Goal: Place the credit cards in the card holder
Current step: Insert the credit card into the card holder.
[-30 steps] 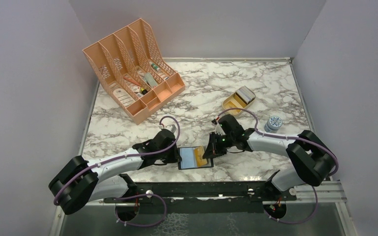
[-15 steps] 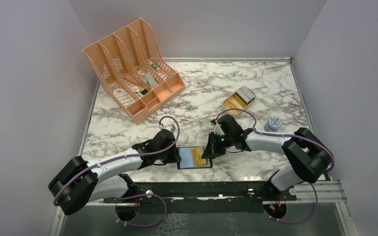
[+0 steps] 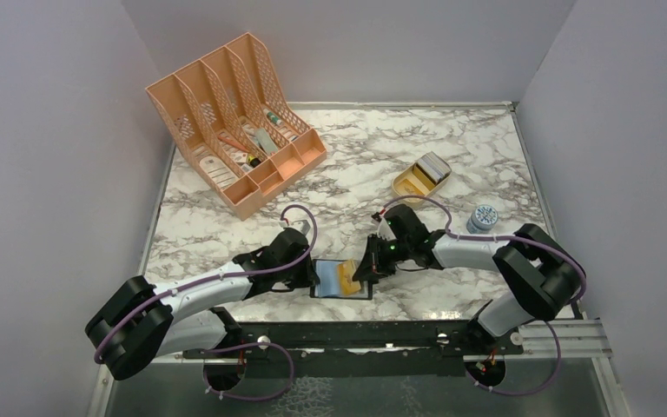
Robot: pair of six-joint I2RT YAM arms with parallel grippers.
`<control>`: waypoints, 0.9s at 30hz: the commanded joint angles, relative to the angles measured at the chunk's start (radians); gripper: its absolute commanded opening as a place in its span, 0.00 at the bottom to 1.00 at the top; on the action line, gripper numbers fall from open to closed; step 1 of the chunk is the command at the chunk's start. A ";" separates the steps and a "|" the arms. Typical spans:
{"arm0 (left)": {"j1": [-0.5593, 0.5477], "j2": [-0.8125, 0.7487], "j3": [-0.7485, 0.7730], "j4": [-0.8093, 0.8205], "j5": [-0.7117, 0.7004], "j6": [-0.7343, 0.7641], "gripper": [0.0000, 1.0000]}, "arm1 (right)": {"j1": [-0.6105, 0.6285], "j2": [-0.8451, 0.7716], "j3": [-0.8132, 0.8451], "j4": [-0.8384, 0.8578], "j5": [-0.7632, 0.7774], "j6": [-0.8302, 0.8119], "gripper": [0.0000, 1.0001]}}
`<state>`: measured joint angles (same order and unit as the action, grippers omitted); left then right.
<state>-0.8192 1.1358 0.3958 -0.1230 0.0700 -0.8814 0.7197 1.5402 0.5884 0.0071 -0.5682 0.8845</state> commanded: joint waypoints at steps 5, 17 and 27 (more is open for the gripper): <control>0.000 -0.028 0.023 -0.043 -0.003 -0.009 0.00 | 0.007 0.022 -0.024 0.075 -0.018 0.053 0.03; 0.000 -0.041 0.057 -0.179 -0.057 -0.022 0.01 | 0.007 0.022 -0.029 0.100 -0.022 0.077 0.02; 0.000 -0.066 0.000 -0.106 0.009 -0.053 0.01 | 0.007 0.050 -0.058 0.165 -0.030 0.117 0.02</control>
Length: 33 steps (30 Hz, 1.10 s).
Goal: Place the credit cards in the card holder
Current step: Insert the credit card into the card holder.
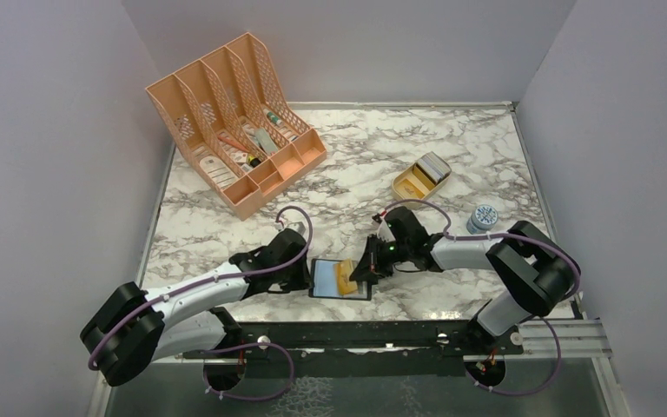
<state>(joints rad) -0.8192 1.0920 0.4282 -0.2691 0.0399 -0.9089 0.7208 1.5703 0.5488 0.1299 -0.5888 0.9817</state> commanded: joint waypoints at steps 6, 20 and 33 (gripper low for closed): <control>-0.001 -0.023 -0.070 0.080 0.064 -0.055 0.01 | 0.006 0.021 -0.030 0.061 0.014 0.036 0.02; -0.003 -0.042 -0.108 0.142 0.104 -0.100 0.01 | 0.007 -0.001 -0.077 0.135 0.036 0.080 0.02; -0.006 -0.052 -0.125 0.166 0.112 -0.116 0.01 | 0.033 0.006 -0.096 0.199 0.072 0.127 0.02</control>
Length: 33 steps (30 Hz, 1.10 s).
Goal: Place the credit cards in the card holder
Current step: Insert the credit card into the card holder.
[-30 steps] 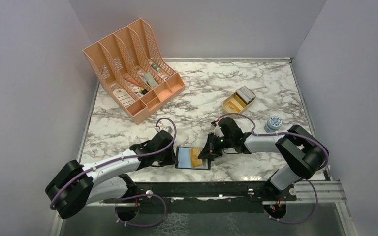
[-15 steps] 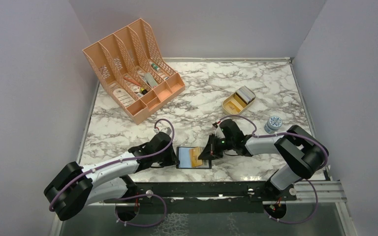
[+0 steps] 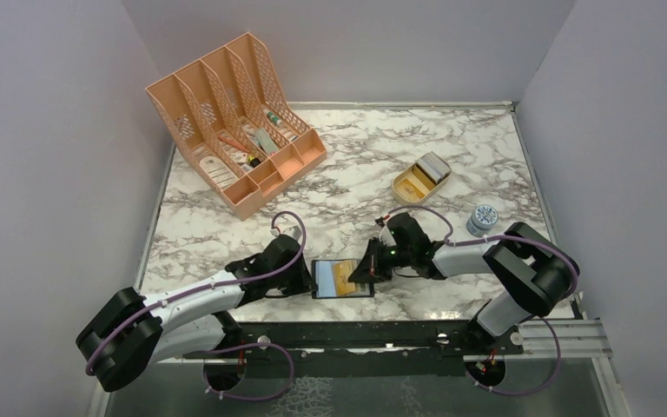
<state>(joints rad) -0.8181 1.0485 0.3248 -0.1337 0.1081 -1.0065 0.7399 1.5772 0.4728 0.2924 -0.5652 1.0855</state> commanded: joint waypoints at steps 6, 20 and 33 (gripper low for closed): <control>-0.009 0.002 -0.036 0.050 0.048 -0.025 0.01 | 0.016 0.000 -0.021 0.039 0.050 0.030 0.02; -0.010 -0.006 -0.047 0.061 0.049 -0.030 0.01 | 0.016 -0.044 -0.043 0.012 0.100 0.023 0.01; -0.010 0.005 -0.043 0.070 0.053 -0.027 0.01 | 0.032 -0.001 -0.042 0.080 0.077 0.042 0.01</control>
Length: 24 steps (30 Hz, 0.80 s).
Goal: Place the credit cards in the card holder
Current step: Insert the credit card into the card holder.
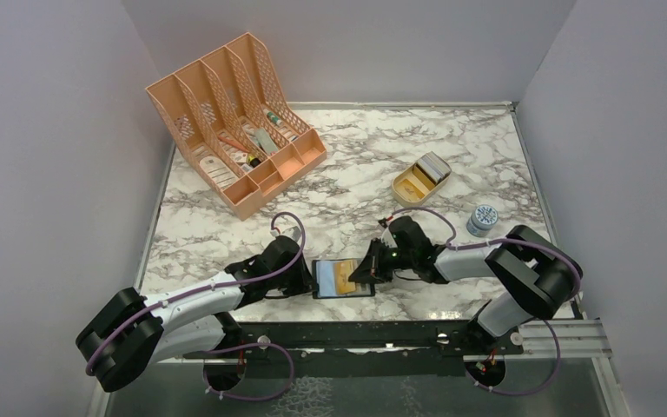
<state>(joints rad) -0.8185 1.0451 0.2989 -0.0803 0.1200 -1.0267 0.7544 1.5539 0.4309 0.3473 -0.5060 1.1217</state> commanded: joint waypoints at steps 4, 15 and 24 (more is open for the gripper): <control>-0.010 0.010 -0.017 0.016 0.044 -0.006 0.01 | 0.017 -0.011 -0.003 -0.009 0.066 -0.010 0.01; -0.010 0.000 -0.022 0.018 0.047 -0.010 0.01 | 0.041 0.010 0.001 0.010 0.044 -0.004 0.03; -0.011 -0.014 -0.029 0.019 0.047 -0.016 0.01 | 0.076 -0.020 0.097 -0.246 0.131 -0.080 0.23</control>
<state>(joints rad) -0.8188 1.0416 0.2935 -0.0738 0.1246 -1.0298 0.8185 1.5677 0.4751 0.2893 -0.4580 1.1095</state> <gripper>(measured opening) 0.010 0.182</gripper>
